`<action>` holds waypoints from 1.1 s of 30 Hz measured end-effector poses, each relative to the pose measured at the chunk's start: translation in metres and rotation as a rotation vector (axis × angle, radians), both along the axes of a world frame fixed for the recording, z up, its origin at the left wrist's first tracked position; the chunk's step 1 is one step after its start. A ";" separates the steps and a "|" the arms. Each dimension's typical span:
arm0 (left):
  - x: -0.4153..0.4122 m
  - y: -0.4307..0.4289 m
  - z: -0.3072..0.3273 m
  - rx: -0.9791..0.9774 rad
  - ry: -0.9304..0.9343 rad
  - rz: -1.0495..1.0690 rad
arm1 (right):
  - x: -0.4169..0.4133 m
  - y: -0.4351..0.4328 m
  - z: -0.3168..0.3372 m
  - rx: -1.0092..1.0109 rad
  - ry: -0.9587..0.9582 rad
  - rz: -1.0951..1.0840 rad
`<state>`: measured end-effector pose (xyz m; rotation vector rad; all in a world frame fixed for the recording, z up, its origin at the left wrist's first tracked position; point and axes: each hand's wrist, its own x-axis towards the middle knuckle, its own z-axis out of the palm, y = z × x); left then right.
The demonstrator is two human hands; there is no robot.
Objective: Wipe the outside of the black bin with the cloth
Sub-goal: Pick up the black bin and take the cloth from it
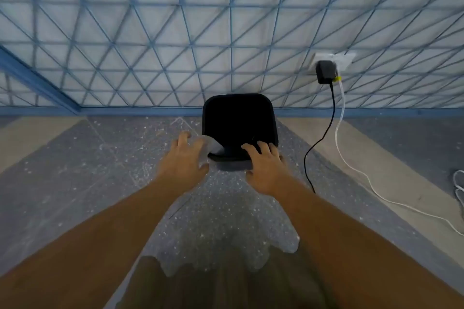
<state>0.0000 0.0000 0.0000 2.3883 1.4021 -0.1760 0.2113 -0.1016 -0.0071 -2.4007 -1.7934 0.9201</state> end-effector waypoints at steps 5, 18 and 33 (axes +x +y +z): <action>-0.001 -0.011 -0.021 -0.021 -0.018 -0.001 | -0.010 -0.014 -0.014 -0.019 0.027 0.038; 0.010 -0.021 -0.044 0.039 -0.052 0.009 | -0.012 -0.012 -0.043 0.036 -0.081 0.074; 0.026 -0.033 -0.032 0.238 0.007 -0.004 | 0.001 -0.044 -0.052 0.162 -0.047 0.179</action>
